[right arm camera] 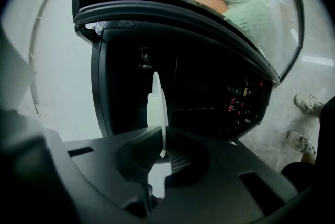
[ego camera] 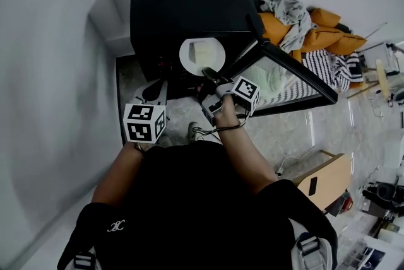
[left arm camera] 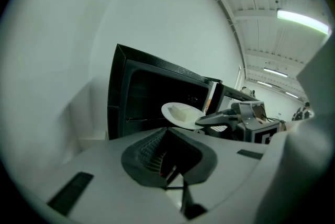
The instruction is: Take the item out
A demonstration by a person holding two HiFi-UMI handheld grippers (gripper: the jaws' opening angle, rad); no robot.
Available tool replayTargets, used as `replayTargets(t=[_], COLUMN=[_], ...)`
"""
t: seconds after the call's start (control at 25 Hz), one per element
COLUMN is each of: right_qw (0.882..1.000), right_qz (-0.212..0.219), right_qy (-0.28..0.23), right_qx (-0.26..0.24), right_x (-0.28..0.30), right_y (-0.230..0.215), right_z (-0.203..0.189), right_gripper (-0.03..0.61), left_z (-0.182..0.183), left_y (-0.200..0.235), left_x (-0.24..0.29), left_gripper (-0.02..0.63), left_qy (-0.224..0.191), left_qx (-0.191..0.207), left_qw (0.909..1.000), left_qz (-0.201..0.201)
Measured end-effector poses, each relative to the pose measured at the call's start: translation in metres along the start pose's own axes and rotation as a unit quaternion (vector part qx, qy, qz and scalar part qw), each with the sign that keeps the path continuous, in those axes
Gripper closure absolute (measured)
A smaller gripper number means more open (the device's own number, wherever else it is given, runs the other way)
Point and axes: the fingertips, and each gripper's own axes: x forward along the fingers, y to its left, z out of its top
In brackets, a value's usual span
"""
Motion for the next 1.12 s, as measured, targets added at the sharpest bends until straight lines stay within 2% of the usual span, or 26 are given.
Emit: replayTargets(t=[0.24,0.48,0.72,1.12], right_qw=[1.0,0.999,0.999,1.0], right_qz=[0.019,0.033,0.026,0.026], right_qy=[-0.018,-0.021,-0.029,-0.013], right_qx=[0.01,0.015,0.012,-0.011], right_x=[-0.034,-0.103,-0.105,-0.106], right_y=[0.004,0.006,0.002,0.004], right_z=[-0.019,-0.042,-0.041,-0.04], right_gripper=[0.557,0.557,0.557,0.558], left_z=[-0.01,-0.017,-0.012,-0.014], left_y=[-0.006,-0.04,-0.03,-0.04], left_x=[-0.007,-0.024,0.003,0.011], left_gripper=[0.606,0.607,0.606,0.606], left_qy=[0.004,0.004,0.007,0.002], left_qx=[0.005,0.016,0.012,-0.007], left_qw=[0.9994,0.9983,0.9973,0.9971], left_qz=[-0.034,-0.055,-0.073,-0.076])
